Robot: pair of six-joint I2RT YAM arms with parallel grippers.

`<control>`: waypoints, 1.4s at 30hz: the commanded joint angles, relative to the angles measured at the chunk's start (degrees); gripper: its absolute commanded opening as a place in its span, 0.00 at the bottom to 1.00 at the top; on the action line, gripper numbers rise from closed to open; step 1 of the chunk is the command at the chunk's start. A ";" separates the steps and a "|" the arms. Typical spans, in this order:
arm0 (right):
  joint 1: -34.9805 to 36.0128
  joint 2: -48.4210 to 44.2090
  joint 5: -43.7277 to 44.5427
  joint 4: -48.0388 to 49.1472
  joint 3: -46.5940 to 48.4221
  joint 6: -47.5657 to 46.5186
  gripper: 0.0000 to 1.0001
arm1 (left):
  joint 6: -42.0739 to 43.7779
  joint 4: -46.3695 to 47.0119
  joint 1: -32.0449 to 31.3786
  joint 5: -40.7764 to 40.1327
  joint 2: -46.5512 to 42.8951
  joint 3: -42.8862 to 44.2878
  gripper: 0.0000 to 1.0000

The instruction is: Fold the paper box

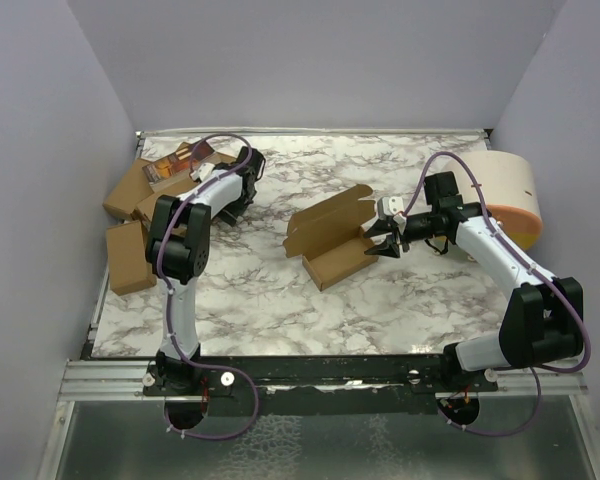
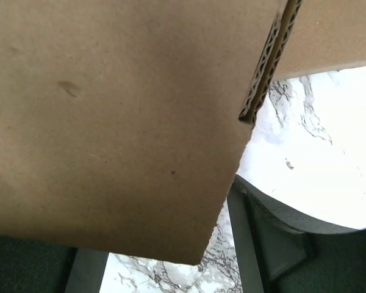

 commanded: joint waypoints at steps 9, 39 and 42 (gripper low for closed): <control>-0.46 -0.04 -1.23 0.12 0.33 -0.78 0.43 | 1.79 -2.88 -0.63 -4.34 1.41 0.57 0.54; -0.72 -0.04 -1.92 0.03 0.14 -1.22 0.43 | 25.47 23.53 -3.95 -7.85 -17.48 -25.59 0.58; -0.72 -0.06 -2.04 0.04 0.10 -1.22 0.43 | 25.62 22.49 -3.17 -8.01 -14.20 -22.48 0.62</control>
